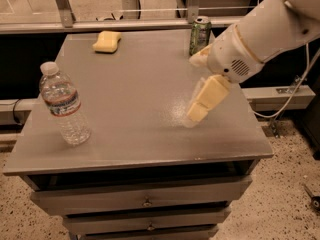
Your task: Move water bottle near green can
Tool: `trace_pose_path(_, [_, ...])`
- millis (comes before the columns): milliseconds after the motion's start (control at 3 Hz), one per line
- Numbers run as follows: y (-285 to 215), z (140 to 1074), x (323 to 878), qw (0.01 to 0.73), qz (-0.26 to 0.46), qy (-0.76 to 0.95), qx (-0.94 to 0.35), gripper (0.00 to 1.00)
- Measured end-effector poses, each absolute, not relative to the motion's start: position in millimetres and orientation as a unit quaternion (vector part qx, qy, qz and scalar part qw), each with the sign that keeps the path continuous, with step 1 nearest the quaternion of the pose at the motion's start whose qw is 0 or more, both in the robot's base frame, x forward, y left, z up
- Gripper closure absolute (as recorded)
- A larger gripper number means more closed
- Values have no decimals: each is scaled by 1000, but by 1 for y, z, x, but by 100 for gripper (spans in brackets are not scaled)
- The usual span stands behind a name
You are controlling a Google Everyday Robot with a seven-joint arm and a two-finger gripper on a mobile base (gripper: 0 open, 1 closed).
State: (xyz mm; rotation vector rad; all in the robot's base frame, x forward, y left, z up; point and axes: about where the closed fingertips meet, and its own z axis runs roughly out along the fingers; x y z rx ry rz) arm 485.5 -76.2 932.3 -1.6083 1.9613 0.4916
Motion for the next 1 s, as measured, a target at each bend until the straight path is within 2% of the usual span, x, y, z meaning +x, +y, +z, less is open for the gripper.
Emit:
trace_pose_path(333, [-15, 938, 492, 320, 260, 690, -595, 0])
trace_pose_path(1000, [12, 929, 501, 343, 290, 670, -591, 0])
